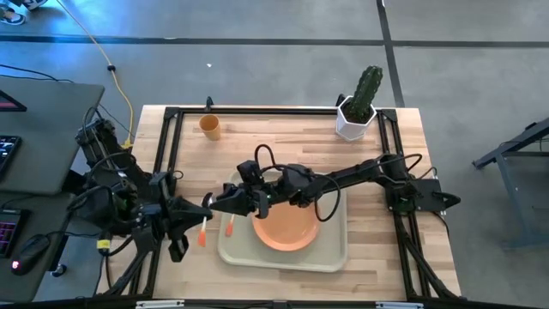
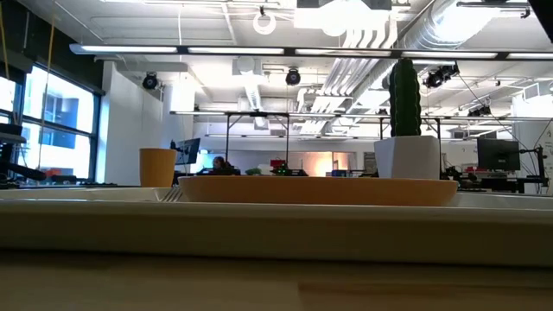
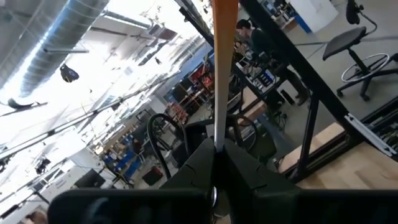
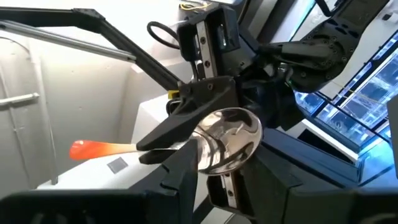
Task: Pick and place plate/cup/fork/spoon on tray
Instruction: Put the orange spoon on the light brown serving tray to the left side of orange plate
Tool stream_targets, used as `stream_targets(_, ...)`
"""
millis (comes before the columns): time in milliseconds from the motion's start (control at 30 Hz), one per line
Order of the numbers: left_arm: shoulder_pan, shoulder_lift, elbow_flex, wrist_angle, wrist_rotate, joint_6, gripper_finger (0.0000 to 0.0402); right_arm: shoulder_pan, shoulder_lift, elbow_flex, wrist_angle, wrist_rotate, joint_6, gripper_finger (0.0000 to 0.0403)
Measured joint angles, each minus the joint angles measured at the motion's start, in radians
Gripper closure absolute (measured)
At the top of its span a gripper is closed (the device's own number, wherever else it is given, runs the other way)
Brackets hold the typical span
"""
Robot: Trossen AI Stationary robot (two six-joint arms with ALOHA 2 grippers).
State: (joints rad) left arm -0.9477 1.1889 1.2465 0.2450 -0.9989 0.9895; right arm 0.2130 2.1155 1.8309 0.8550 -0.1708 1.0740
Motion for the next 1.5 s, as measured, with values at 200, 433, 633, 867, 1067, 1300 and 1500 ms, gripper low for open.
stream_targets(200, 0.005, 0.000, 0.001, -0.004, -0.007, -0.019, 0.0389, -0.005, 0.000, 0.000, 0.000, 0.005, 0.008, 0.0363)
stream_targets(433, -0.010, 0.000, 0.001, 0.006, -0.099, -0.208, 0.0358, -0.020, 0.000, 0.000, 0.002, 0.007, -0.009, 0.0394)
stream_targets(633, -0.088, 0.002, 0.000, 0.003, -0.376, -0.430, 0.0292, -0.050, -0.019, 0.007, -0.171, 0.015, -0.110, 0.0400)
stream_targets(867, -0.243, 0.002, -0.003, 0.009, -0.586, -0.640, 0.0249, -0.049, -0.081, 0.006, -0.463, 0.093, -0.272, 0.0402)
stream_targets(1067, -0.289, -0.003, -0.029, 0.007, -0.573, -0.832, 0.0248, -0.052, -0.157, -0.006, -0.776, 0.221, -0.457, 0.0402)
stream_targets(1300, -0.287, -0.001, -0.039, -0.013, -0.572, -0.887, 0.0245, -0.050, -0.274, -0.002, -1.227, 0.380, -0.534, 0.0402)
stream_targets(1500, -0.207, 0.000, -0.039, -0.092, -0.572, -1.001, 0.0262, -0.049, -0.316, 0.002, -1.416, 0.378, -0.501, 0.0402)
